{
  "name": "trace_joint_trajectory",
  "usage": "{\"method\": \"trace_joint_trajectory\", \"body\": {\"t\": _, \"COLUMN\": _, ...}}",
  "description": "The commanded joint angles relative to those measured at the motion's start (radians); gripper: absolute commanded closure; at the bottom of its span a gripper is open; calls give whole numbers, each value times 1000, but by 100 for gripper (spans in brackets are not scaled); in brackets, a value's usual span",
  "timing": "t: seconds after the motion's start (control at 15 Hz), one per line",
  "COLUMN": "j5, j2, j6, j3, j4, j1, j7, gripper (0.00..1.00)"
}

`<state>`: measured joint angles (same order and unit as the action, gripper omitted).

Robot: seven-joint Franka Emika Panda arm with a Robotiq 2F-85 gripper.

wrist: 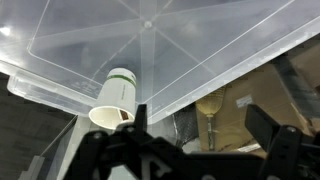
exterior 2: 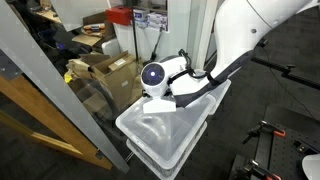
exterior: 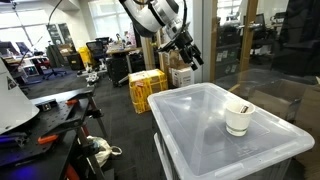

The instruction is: Put the marker inside the mug cup

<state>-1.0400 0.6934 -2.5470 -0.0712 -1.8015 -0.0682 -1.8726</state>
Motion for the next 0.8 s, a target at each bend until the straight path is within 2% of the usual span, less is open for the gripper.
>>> {"method": "trace_joint_trajectory", "body": {"t": 0.0, "j5": 129, "j2": -47, "j6": -65, "j3": -12, "j4": -59, "j1": 8, "j7": 216, "gripper": 0}}
{"method": "trace_joint_trajectory", "body": {"t": 0.2, "j5": 254, "j2": -59, "j6": -104, "j3": -18, "j4": -82, "j1": 6, "j7": 435, "gripper": 0}}
{"method": "trace_joint_trajectory", "body": {"t": 0.27, "j5": 243, "j2": -61, "j6": -99, "j3": -88, "j4": -89, "j1": 69, "j7": 492, "gripper": 0}}
{"method": "trace_joint_trajectory", "body": {"t": 0.33, "j5": 318, "j2": -69, "j6": -122, "j3": -49, "j4": -102, "j1": 31, "j7": 589, "gripper": 0}}
{"method": "trace_joint_trajectory", "body": {"t": 0.6, "j5": 494, "j2": -94, "j6": -103, "j3": -77, "j4": -135, "j1": 35, "j7": 900, "gripper": 0}}
{"method": "trace_joint_trajectory", "body": {"t": 0.67, "j5": 558, "j2": -105, "j6": -91, "j3": -60, "j4": -142, "j1": 16, "j7": 980, "gripper": 0}}
{"method": "trace_joint_trajectory", "body": {"t": 0.73, "j5": 527, "j2": -103, "j6": -62, "j3": -134, "j4": -141, "j1": 84, "j7": 1002, "gripper": 0}}
